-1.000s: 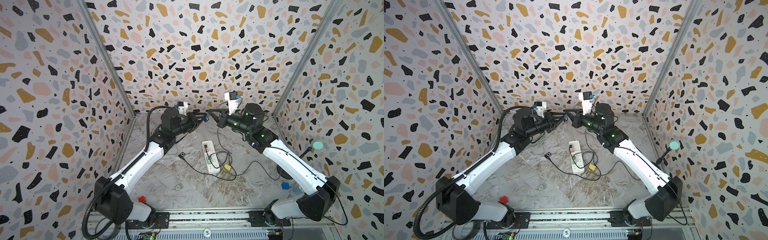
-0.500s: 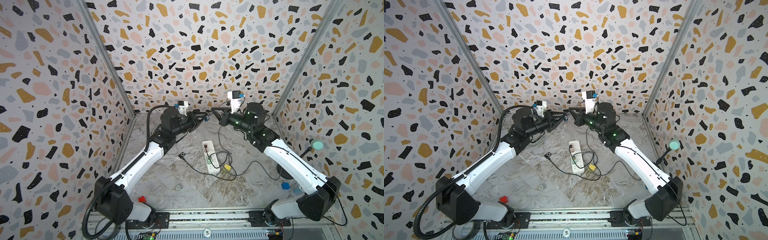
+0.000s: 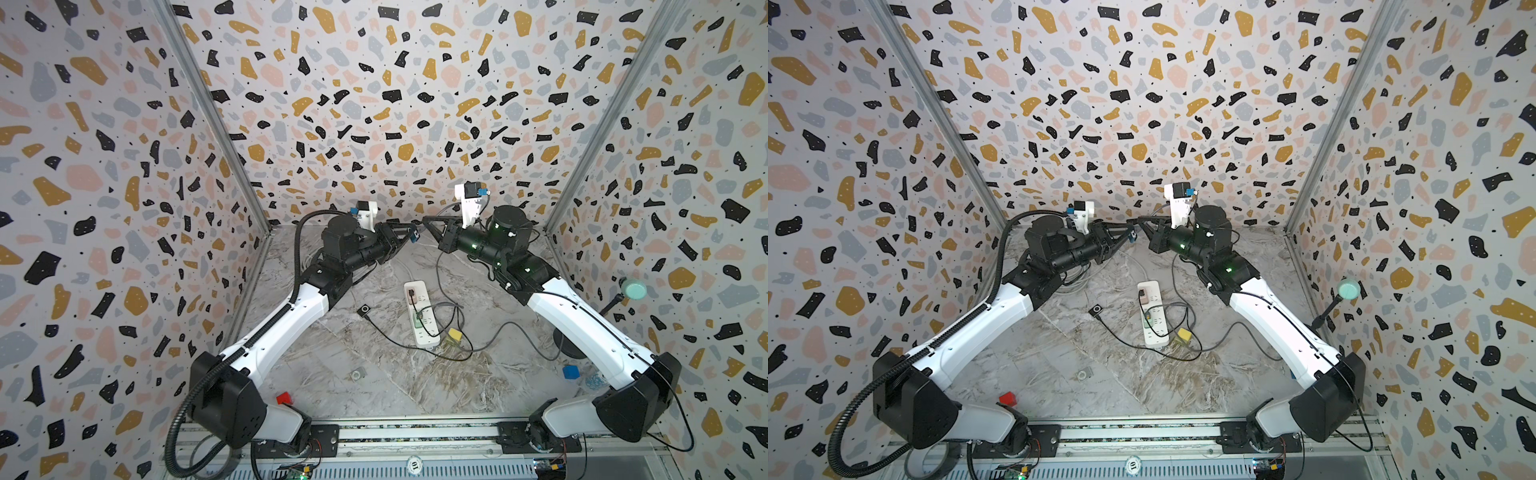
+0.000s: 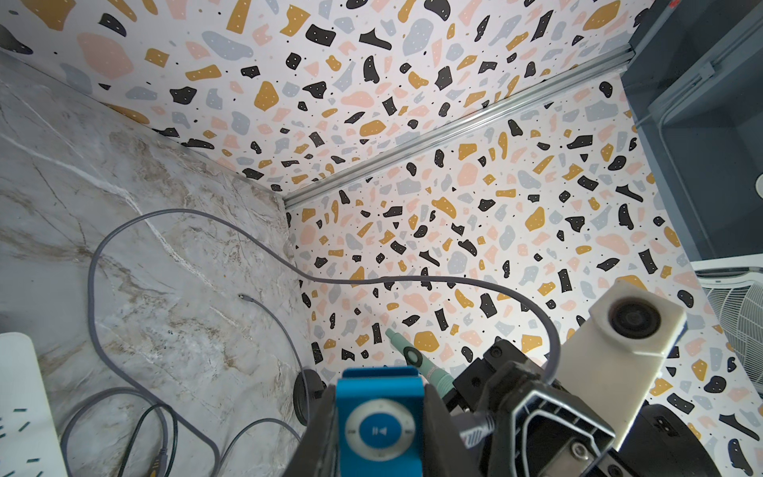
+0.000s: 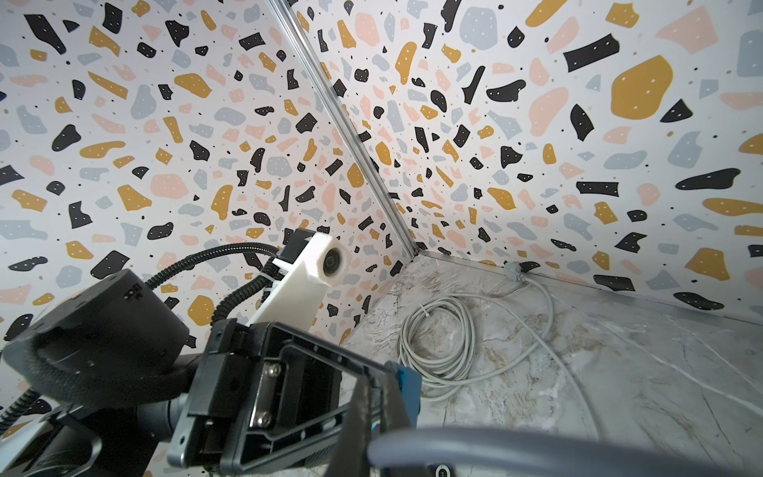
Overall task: Charge mp3
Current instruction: Insert the charging cable into the MP3 player.
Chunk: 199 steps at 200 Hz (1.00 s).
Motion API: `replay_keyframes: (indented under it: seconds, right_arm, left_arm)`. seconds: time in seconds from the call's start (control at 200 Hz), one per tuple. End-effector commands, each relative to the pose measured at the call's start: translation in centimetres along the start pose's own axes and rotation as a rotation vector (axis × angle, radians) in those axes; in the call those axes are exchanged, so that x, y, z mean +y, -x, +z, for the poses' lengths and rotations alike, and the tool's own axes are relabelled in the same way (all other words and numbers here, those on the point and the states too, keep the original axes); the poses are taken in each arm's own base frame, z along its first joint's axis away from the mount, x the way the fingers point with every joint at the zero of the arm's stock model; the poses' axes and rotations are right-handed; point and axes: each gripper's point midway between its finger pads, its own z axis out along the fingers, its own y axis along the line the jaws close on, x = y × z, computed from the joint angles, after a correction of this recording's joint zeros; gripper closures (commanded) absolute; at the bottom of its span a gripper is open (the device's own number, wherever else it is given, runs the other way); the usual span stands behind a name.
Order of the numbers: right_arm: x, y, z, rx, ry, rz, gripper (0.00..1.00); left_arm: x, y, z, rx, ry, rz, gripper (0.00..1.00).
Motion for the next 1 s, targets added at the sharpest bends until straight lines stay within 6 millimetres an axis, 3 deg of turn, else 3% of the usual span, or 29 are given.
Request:
replay_keyframes:
  seconds: [0.0, 0.531, 0.991]
  right_arm:
    - [0.7, 0.2, -0.3, -0.003, 0.022, -0.003, 1.00]
    - [0.1, -1.2, -0.1, 0.037, 0.012, 0.007, 1.00]
    - [-0.9, -2.8, -0.7, 0.081, -0.037, -0.020, 1.00]
  left_arm:
    - [-1.5, -0.1, 0.2, 0.009, -0.059, 0.027, 1.00]
    - [-1.2, -0.1, 0.4, 0.011, -0.054, 0.022, 1.00]
    - [-2.3, 0.3, 0.4, 0.002, -0.088, 0.044, 1.00]
